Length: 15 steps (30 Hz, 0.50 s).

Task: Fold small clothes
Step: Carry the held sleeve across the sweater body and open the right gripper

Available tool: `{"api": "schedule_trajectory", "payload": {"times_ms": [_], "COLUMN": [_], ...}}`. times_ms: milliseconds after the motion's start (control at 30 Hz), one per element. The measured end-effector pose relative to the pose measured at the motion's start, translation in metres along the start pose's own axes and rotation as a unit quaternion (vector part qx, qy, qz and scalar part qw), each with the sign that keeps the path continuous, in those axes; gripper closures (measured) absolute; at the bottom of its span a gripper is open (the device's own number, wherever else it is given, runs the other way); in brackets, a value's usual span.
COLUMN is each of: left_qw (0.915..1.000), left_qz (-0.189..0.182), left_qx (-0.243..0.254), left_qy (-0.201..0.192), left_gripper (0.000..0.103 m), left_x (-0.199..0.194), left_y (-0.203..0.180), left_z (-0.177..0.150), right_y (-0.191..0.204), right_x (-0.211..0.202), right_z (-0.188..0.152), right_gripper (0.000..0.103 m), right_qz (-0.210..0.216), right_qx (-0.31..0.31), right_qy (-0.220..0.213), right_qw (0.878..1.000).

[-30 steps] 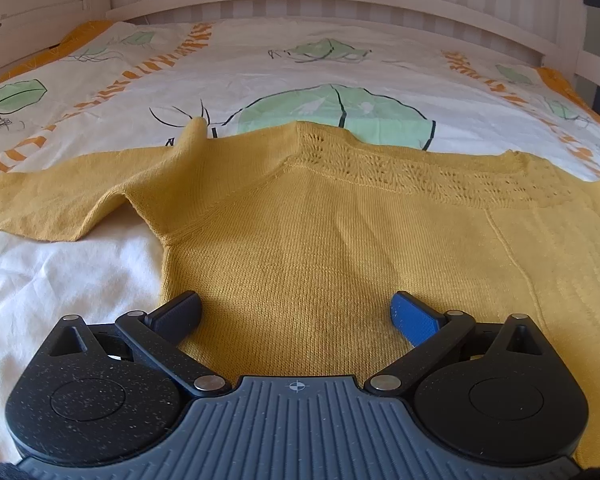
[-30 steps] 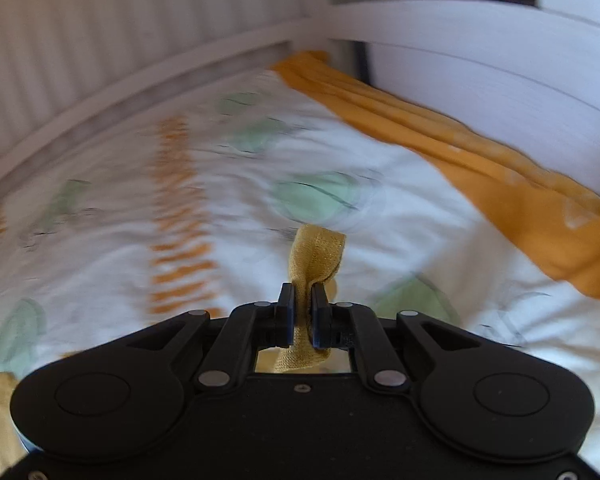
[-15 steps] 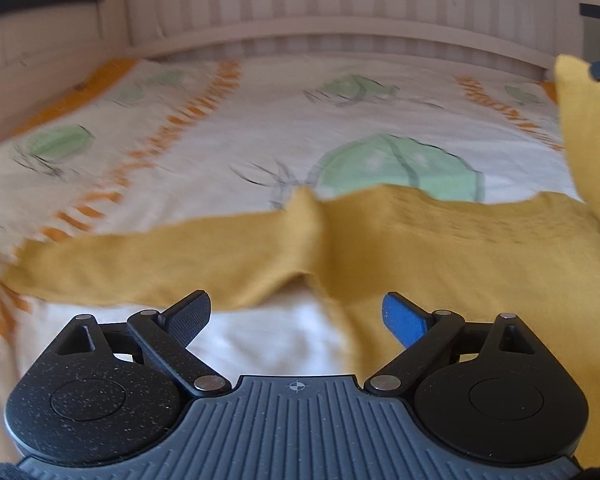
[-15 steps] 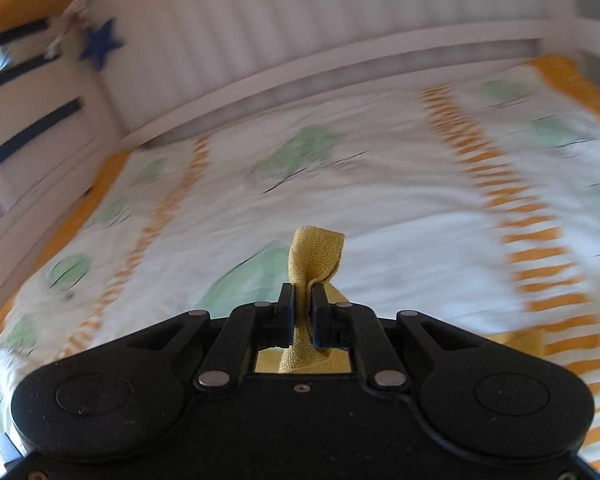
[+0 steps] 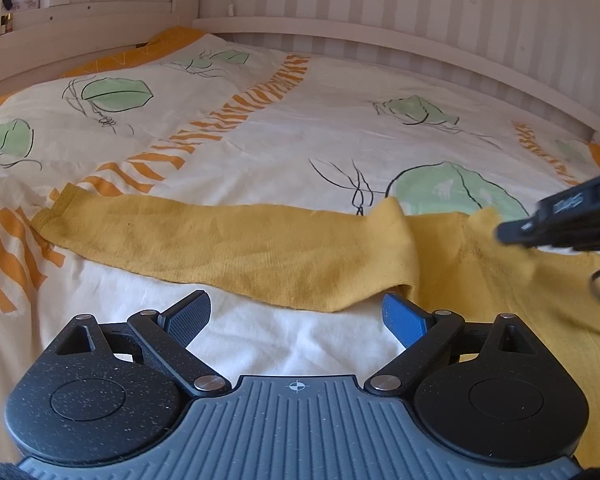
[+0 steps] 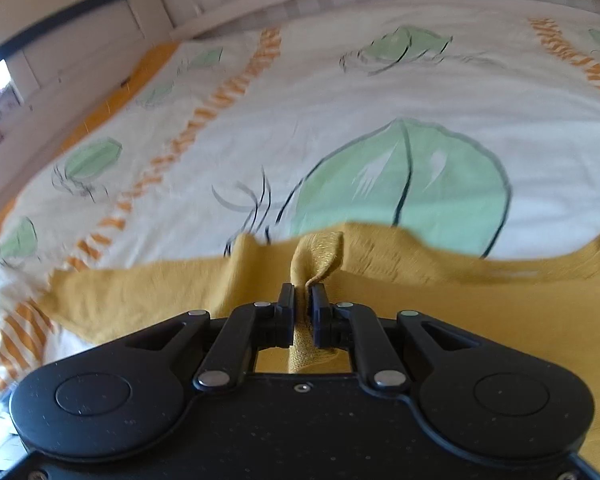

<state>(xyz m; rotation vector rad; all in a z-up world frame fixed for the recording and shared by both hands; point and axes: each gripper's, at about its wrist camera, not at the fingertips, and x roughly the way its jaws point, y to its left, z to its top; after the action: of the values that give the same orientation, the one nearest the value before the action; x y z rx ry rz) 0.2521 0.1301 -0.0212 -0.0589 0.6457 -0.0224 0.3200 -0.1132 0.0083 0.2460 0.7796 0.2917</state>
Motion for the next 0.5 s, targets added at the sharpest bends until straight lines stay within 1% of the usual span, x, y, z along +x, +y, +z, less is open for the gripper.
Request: {"api": "schedule_trajectory", "payload": {"times_ms": [33,100,133,167,233,267,333,467,500], "left_qw": [1.0000,1.0000,1.0000,1.0000,0.9999,1.0000,0.9999,0.9995,0.9994], "left_qz": [-0.001,-0.005,-0.006,-0.006,-0.007,-0.007,-0.009,-0.019,-0.019], "left_qx": [0.002,0.002,0.001,-0.001,-0.002,-0.003,-0.005,-0.019,-0.024], "left_qy": [0.001,0.004,0.006,0.006,0.007,0.007,0.006,0.015,0.019], "left_gripper": [0.009,0.009,0.009,0.009,0.009,0.009,0.009,0.009,0.009], "left_x": [-0.001,0.000,0.001,0.002,0.003,0.003,0.003,0.008,0.010], "left_y": [0.000,0.000,0.001,0.002,0.004,0.005,0.007,0.012,0.014], "left_z": [-0.002,-0.003,-0.003,-0.004,-0.003,-0.003,-0.003,-0.003,-0.004], "right_y": [0.001,0.001,0.001,0.002,0.000,-0.003,-0.009,-0.030,-0.035], "right_x": [0.003,0.010,0.012,0.011,0.004,0.000,-0.007,-0.015,-0.016], "right_z": [-0.003,-0.008,-0.009,-0.010,-0.011,-0.011,-0.011,-0.016,-0.020], "right_gripper": [0.086,0.076,0.075,0.072,0.064,0.060,0.057,0.048,0.048], "right_qz": [0.008,0.031,0.038,0.042,0.036,0.028,0.003,-0.070,-0.084], "right_qx": [0.001,0.011,0.013,0.012,-0.002,-0.011,-0.026,-0.044,-0.045], "right_qy": [0.002,0.008,0.010,0.007,-0.003,-0.008,-0.019,-0.024,-0.022], "right_qw": [1.000,0.999,0.999,0.999,0.999,1.000,0.999,0.996,0.995]}}
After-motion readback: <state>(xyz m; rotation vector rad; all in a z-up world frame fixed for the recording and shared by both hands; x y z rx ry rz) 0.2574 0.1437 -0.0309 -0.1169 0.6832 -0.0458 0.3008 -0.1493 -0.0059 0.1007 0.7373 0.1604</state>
